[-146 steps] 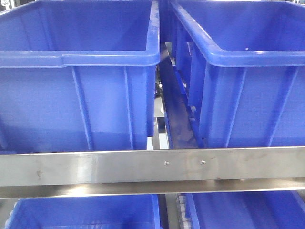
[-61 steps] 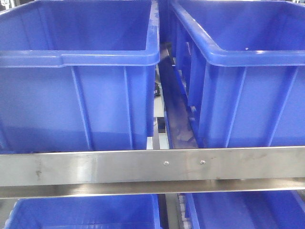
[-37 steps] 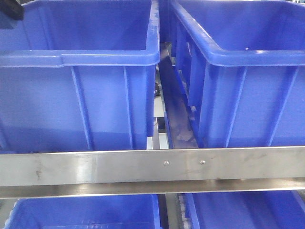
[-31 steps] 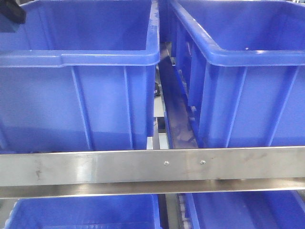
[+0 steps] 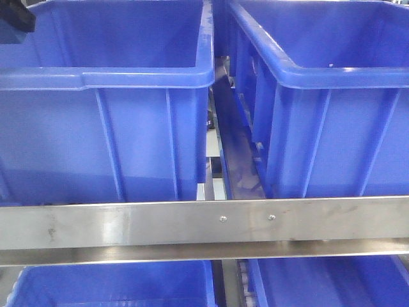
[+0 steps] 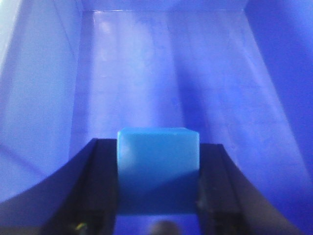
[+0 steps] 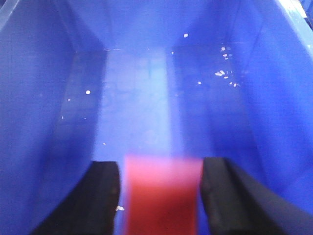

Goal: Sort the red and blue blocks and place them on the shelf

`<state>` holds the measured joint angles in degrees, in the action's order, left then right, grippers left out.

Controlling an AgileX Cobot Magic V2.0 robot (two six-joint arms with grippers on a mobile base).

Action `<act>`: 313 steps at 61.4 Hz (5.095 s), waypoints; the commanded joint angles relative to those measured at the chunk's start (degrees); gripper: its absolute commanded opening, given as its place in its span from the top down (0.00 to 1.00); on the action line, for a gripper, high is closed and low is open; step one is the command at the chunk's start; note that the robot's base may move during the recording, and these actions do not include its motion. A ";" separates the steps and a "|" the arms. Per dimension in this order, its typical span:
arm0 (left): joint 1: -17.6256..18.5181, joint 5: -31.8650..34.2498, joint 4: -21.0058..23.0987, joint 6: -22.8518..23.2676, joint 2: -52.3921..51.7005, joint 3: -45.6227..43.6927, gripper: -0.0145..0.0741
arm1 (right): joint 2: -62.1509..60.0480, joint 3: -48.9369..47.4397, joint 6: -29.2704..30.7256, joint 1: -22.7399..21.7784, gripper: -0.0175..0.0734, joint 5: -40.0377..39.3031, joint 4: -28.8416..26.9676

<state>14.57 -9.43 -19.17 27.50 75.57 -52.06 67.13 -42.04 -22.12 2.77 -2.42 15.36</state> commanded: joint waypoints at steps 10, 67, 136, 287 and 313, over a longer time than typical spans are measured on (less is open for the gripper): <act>0.36 4.19 -0.01 0.02 -1.45 -2.26 0.27 | -1.15 -2.02 0.36 -0.27 0.27 -4.59 2.08; 0.36 -1.22 1.04 0.02 -4.17 -2.26 0.68 | -1.21 -2.02 0.30 -0.27 0.75 -5.00 2.02; 0.36 -5.48 -1.97 0.02 -38.07 21.23 0.68 | -29.27 14.68 0.30 3.61 0.75 2.77 2.07; 0.36 -6.59 -1.97 0.02 -43.20 25.19 0.68 | -68.90 41.53 0.30 2.75 0.75 7.16 0.71; 0.36 -6.59 -1.97 0.02 -43.20 25.19 0.68 | -68.90 42.69 0.30 2.40 0.75 6.14 -0.68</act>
<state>15.04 -20.03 -20.55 27.50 32.30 -25.22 -0.58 1.70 -22.12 5.54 9.11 14.55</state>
